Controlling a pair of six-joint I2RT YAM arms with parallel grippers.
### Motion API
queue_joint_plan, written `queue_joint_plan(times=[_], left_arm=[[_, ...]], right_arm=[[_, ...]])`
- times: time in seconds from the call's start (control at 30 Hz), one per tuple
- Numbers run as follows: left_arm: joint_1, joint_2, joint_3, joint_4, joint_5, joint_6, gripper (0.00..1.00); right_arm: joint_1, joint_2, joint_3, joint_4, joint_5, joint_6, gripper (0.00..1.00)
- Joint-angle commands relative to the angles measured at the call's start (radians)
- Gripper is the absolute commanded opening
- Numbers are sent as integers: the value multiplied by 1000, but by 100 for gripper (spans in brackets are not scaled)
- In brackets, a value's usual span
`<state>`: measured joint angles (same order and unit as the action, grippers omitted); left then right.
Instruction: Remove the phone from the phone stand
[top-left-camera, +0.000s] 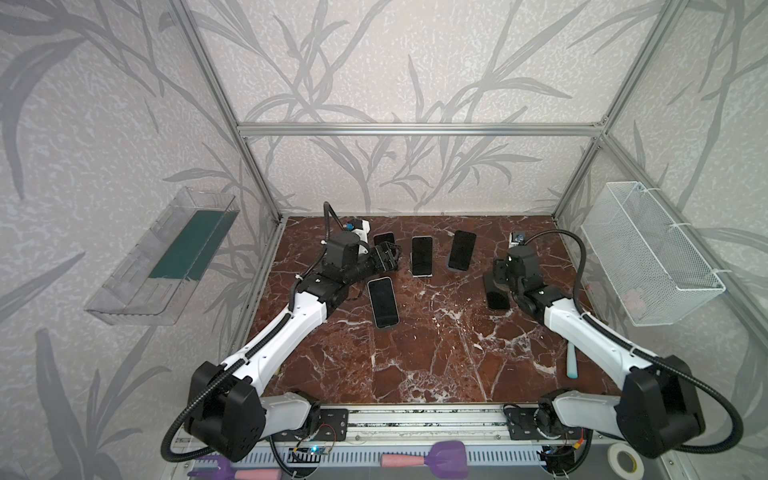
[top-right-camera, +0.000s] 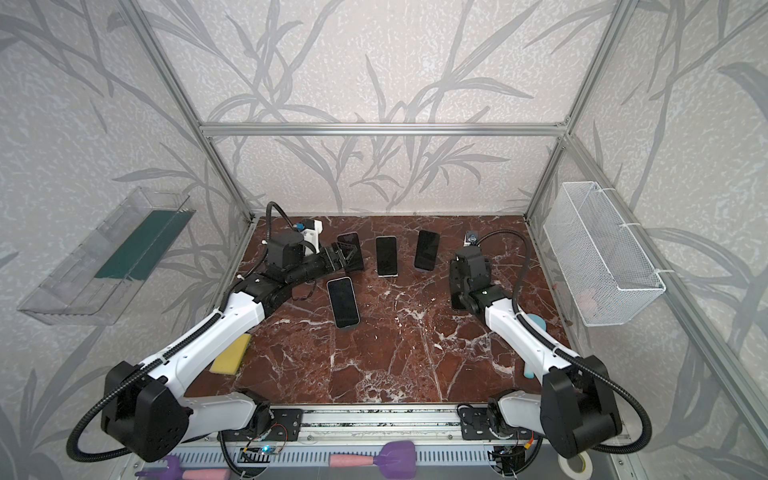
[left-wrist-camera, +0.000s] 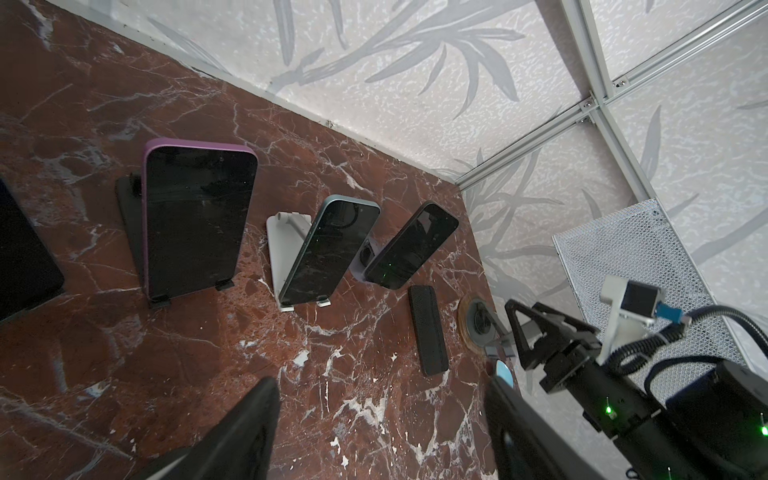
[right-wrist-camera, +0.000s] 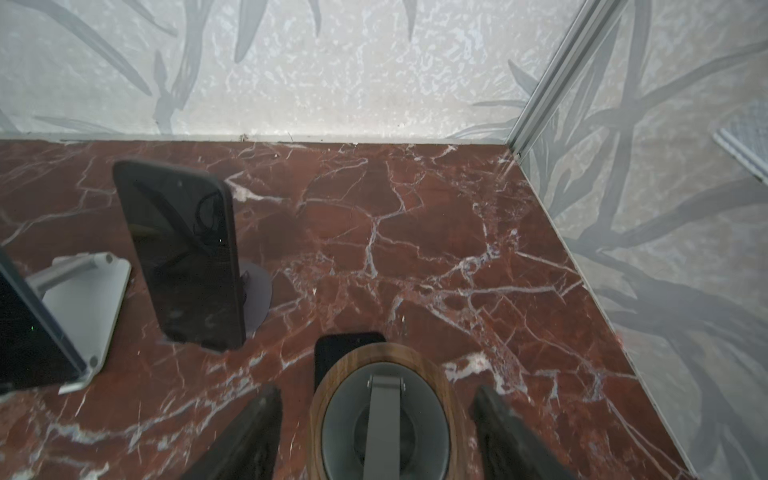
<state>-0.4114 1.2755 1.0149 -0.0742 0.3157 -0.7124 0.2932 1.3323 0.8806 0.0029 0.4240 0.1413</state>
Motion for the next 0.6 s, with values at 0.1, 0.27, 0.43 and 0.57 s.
queue_joint_plan(times=[0.1, 0.27, 0.43, 0.57], left_arm=[[-5, -26, 7, 28, 14, 2, 78], [-5, -27, 4, 45, 42, -9, 78], [-4, -35, 4, 54, 50, 5, 78], [-4, -35, 2, 56, 45, 16, 78]], right_arm=[[-100, 213, 236, 149, -131, -61, 66], [-163, 426, 414, 145, -207, -71, 66], [-195, 590, 582, 69, -287, -91, 66], [-241, 704, 712, -30, -360, -83, 66]])
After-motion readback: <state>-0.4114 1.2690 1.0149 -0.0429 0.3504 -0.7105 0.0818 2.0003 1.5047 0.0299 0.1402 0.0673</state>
